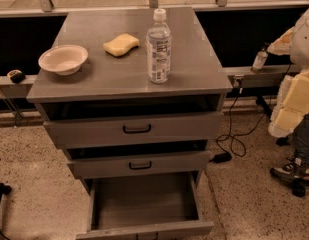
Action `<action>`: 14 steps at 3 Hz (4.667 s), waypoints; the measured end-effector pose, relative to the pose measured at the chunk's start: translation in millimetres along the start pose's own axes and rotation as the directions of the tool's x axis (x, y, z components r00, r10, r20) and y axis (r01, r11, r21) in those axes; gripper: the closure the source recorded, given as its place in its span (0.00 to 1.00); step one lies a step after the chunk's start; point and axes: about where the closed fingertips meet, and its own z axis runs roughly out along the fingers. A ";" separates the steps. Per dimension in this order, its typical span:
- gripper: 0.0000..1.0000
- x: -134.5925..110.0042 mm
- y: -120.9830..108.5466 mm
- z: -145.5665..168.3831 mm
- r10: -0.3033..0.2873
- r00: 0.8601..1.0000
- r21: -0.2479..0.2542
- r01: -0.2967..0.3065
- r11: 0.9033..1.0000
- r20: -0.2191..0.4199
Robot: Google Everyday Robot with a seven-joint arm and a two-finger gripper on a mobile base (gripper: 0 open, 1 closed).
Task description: Place blue plastic bottle into bottom drawer
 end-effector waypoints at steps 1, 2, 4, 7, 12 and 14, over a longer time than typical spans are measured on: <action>0.00 0.0 0.0 0.0 0.000 1.000 0.000 0.000 1.000 0.000; 0.00 -1.4 -6.0 -0.6 0.028 0.999 0.008 -0.028 1.000 0.031; 0.00 -62.3 -77.4 -3.9 0.026 0.956 0.084 -0.053 0.995 0.291; 0.00 -197.0 -135.2 46.9 0.023 0.674 0.017 -0.052 0.998 0.739; 0.66 -258.3 -157.9 120.4 0.242 0.489 -0.234 -0.077 0.969 0.838; 1.00 -226.8 -71.0 38.5 -0.043 0.371 -0.056 0.254 0.966 0.928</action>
Offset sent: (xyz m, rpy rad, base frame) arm 0.0138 -0.0022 0.0003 0.0858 -0.0082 -0.0497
